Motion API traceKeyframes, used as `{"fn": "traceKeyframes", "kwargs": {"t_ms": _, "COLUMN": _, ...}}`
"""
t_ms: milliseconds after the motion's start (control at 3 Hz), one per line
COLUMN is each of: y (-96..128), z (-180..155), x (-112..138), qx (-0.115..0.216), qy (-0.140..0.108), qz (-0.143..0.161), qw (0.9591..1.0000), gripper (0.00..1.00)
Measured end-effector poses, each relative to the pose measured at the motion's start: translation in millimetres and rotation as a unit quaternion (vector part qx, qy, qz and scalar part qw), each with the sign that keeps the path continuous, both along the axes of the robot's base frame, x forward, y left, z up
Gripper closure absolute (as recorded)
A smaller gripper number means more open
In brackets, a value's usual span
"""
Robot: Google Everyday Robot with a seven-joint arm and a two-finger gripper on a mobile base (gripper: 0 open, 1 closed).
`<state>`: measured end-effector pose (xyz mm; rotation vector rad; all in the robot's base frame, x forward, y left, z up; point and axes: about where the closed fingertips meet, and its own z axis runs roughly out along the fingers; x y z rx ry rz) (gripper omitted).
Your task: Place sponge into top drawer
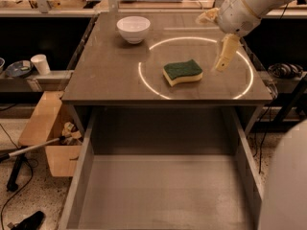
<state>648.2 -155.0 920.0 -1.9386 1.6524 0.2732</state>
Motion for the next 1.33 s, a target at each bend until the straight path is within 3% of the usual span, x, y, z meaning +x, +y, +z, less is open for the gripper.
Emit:
{"fn": "traceKeyframes", "kwargs": {"t_ms": 667, "y": 9, "z": -17, "x": 14, "qx": 0.012, "qy": 0.031, "qz": 0.007, "qw": 0.9994, "gripper": 0.00}}
{"fn": "traceKeyframes", "kwargs": {"t_ms": 1333, "y": 1, "z": -46, "x": 21, "qx": 0.036, "qy": 0.062, "qz": -0.007, "qw": 0.9974, "gripper": 0.00}}
